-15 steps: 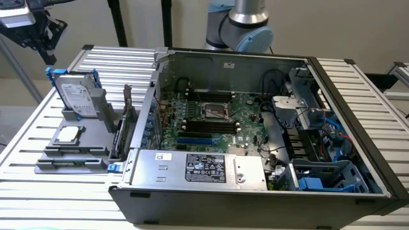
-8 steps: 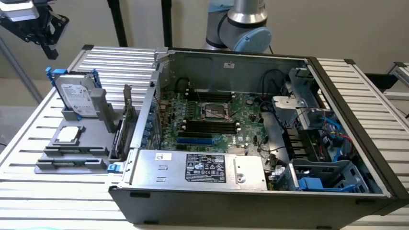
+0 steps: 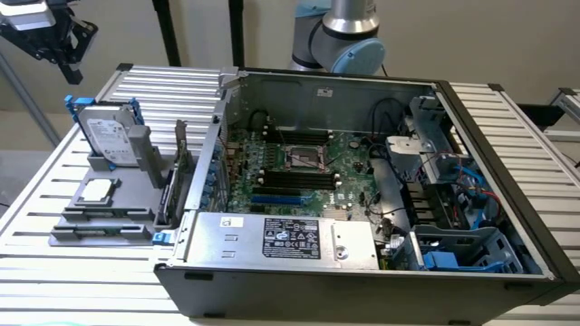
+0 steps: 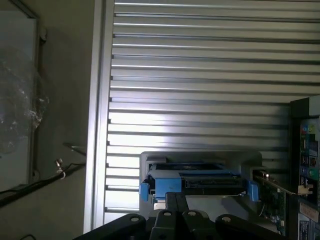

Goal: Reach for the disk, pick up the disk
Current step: 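Pick up the disk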

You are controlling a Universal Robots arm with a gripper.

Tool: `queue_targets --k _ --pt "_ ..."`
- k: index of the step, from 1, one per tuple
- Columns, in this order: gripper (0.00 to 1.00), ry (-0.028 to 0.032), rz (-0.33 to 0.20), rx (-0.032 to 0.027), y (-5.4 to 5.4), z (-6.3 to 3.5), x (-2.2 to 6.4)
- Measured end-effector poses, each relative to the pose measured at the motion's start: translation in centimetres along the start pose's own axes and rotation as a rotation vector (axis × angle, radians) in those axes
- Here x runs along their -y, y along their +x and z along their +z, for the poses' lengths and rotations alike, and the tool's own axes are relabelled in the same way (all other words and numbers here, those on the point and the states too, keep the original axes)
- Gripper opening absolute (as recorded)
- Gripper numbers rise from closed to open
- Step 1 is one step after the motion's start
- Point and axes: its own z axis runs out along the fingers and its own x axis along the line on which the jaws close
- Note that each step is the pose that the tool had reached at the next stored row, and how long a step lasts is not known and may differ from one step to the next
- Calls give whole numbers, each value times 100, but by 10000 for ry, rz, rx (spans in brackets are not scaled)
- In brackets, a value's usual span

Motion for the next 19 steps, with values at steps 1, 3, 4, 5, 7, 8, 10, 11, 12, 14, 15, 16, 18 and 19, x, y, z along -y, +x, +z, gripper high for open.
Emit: queue_targets --k 1,3,4,5,7,8,10,11,12,14,15,16,18,19 --pt "11 0 0 0 0 0 0" --pt "11 0 0 0 0 0 0" --pt "11 0 0 0 0 0 0" --pt "11 0 0 0 0 0 0" --pt "11 0 -4 1 0 0 0" --pt "11 1 -78 -1 1 0 0" --pt "11 1 -430 -17 2 0 0" --pt "11 0 -610 -22 2 0 0" --pt "11 0 -784 -28 2 1 0" --pt "11 1 -1156 -44 1 0 0" --pt "11 1 -1333 -50 1 0 0" --pt "11 1 -1525 -57 1 0 0" --pt "11 1 -1884 -71 1 0 0" --pt "11 1 -2065 -78 1 0 0"
